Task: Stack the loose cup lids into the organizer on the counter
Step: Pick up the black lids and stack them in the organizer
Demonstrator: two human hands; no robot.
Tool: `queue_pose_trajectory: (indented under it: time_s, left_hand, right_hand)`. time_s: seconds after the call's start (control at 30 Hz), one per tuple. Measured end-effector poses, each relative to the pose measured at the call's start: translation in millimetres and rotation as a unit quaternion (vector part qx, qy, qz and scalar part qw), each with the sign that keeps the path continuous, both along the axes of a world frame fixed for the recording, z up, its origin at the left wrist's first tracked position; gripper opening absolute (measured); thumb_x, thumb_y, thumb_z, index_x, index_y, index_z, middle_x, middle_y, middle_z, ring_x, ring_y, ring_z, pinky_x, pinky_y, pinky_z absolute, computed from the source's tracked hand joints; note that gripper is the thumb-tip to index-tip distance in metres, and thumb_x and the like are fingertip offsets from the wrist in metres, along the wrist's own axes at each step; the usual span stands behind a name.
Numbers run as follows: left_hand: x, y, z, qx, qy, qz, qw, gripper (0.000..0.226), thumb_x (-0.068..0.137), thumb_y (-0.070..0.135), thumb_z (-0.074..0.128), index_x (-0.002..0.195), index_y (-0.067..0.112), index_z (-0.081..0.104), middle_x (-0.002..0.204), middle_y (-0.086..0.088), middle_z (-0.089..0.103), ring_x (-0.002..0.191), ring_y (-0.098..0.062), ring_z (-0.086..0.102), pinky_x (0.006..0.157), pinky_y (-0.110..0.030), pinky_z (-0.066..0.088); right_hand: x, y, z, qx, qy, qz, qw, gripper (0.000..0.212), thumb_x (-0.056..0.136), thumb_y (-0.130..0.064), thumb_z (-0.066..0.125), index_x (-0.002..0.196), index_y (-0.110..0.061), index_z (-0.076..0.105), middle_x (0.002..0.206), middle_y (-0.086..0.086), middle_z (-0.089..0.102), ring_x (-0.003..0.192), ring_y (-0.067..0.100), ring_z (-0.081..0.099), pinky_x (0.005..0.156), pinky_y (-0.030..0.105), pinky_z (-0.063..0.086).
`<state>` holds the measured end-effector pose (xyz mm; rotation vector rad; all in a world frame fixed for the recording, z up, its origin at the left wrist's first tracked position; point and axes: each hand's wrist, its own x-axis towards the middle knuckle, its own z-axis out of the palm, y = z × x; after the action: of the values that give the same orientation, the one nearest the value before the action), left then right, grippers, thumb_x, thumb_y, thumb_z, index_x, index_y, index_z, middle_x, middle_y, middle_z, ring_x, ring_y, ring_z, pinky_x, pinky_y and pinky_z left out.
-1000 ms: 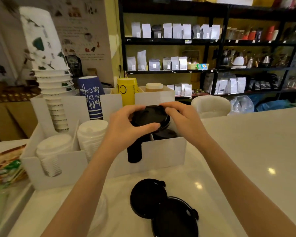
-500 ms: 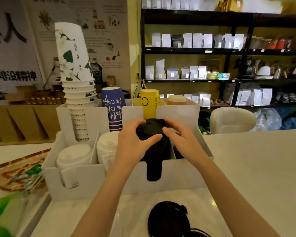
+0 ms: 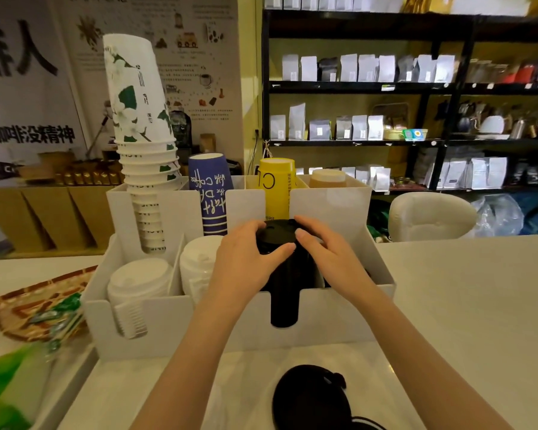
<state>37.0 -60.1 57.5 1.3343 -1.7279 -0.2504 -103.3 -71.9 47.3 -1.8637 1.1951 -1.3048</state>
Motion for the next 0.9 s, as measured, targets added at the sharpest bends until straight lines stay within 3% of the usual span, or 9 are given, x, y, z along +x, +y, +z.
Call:
queue_pose_trajectory:
  time_s: [0.13, 0.2, 0.27, 0.33, 0.4, 0.53, 0.63, 0.77, 0.9]
  left_hand:
    - [-2.6, 0.5, -2.0, 0.009, -0.011, 0.005, 1.000, 0.055, 0.076, 0.041, 0.062, 0.121, 0.013, 0.049, 0.121, -0.006, 0.056, 0.111, -0.019, 0.049, 0.092, -0.030, 0.041]
    - [-3.7, 0.7, -3.5, 0.013, -0.029, 0.005, 1.000, 0.055, 0.079, 0.042, 0.059, 0.123, 0.012, 0.047, 0.124, -0.006, 0.052, 0.115, -0.020, 0.046, 0.093, -0.027, 0.037]
    - [-4.9, 2.8, -3.5, 0.003, -0.052, 0.010, 0.999, 0.054, 0.081, 0.042, 0.055, 0.124, 0.012, 0.046, 0.128, -0.008, 0.047, 0.120, -0.022, 0.041, 0.097, -0.028, 0.034]
    - [-6.9, 9.4, 2.0, -0.017, -0.062, 0.016, 0.998, 0.052, 0.082, 0.043, 0.052, 0.125, 0.013, 0.046, 0.135, -0.008, 0.042, 0.127, -0.022, 0.035, 0.103, -0.033, 0.030]
    - [-9.1, 19.9, 10.0, -0.052, -0.060, 0.009, 0.997, 0.046, 0.083, 0.041, 0.051, 0.122, 0.016, 0.049, 0.133, -0.005, 0.045, 0.124, -0.019, 0.036, 0.100, -0.029, 0.030]
    - [-15.4, 46.5, 20.0, -0.100, -0.044, -0.048, 0.993, 0.035, 0.084, 0.034, 0.052, 0.114, 0.017, 0.056, 0.118, -0.003, 0.059, 0.109, -0.016, 0.049, 0.090, -0.026, 0.037]
    - [-23.2, 65.1, 9.1, -0.076, -0.060, -0.103, 0.990, 0.036, 0.085, 0.034, 0.051, 0.116, 0.017, 0.055, 0.117, -0.002, 0.062, 0.106, -0.013, 0.053, 0.089, -0.029, 0.043]
    - [-29.0, 92.6, -28.5, 0.004, -0.082, -0.159, 0.984, 0.041, 0.086, 0.039, 0.046, 0.124, 0.024, 0.047, 0.123, 0.004, 0.057, 0.105, -0.004, 0.049, 0.080, -0.015, 0.040]
    - [-26.0, 128.3, -66.2, 0.085, -0.118, -0.186, 0.972, 0.056, 0.082, 0.050, 0.044, 0.132, 0.027, 0.035, 0.134, 0.007, 0.046, 0.118, -0.005, 0.042, 0.097, -0.024, 0.037]
  right_hand:
    - [-5.1, 3.3, 2.1, 0.011, 0.049, 0.002, 0.999, 0.044, 0.093, -0.031, 0.037, 0.137, -0.022, 0.034, 0.139, 0.000, 0.045, 0.127, 0.014, 0.041, 0.108, 0.030, 0.033]
    - [-8.3, 7.1, 6.3, 0.007, 0.096, -0.002, 0.995, 0.049, 0.094, -0.032, 0.034, 0.140, -0.021, 0.024, 0.147, -0.001, 0.035, 0.135, 0.014, 0.031, 0.107, 0.025, 0.022]
    - [-11.9, 13.9, 12.7, -0.009, 0.116, -0.020, 0.993, 0.050, 0.094, -0.032, 0.034, 0.141, -0.021, 0.022, 0.149, -0.002, 0.032, 0.136, 0.013, 0.028, 0.103, 0.022, 0.021]
    - [-16.3, 24.3, 20.0, -0.031, 0.110, -0.036, 0.993, 0.047, 0.093, -0.033, 0.036, 0.138, -0.023, 0.029, 0.143, -0.005, 0.040, 0.127, 0.008, 0.036, 0.097, 0.016, 0.027]
    - [-21.4, 38.6, 25.6, -0.044, 0.101, -0.043, 0.993, 0.041, 0.092, -0.033, 0.038, 0.132, -0.025, 0.038, 0.127, -0.010, 0.048, 0.111, 0.001, 0.043, 0.082, 0.004, 0.036]
    - [-35.1, 67.1, 22.3, -0.015, 0.109, -0.017, 0.994, 0.032, 0.092, -0.031, 0.039, 0.123, -0.025, 0.047, 0.114, -0.005, 0.059, 0.101, 0.008, 0.057, 0.080, 0.014, 0.044]
    - [-47.2, 87.9, 7.1, 0.021, 0.151, -0.012, 0.988, 0.034, 0.092, -0.030, 0.039, 0.123, -0.020, 0.049, 0.109, -0.003, 0.062, 0.095, 0.007, 0.060, 0.083, 0.019, 0.045]
    - [-64.9, 113.5, -20.5, 0.068, 0.183, -0.014, 0.981, 0.032, 0.092, -0.029, 0.040, 0.121, -0.020, 0.051, 0.104, -0.003, 0.063, 0.092, 0.008, 0.061, 0.081, 0.019, 0.045]
    - [-79.4, 137.0, -47.3, 0.102, 0.223, -0.009, 0.969, 0.028, 0.092, -0.030, 0.041, 0.113, -0.023, 0.057, 0.097, -0.009, 0.062, 0.089, 0.003, 0.061, 0.078, 0.017, 0.046]
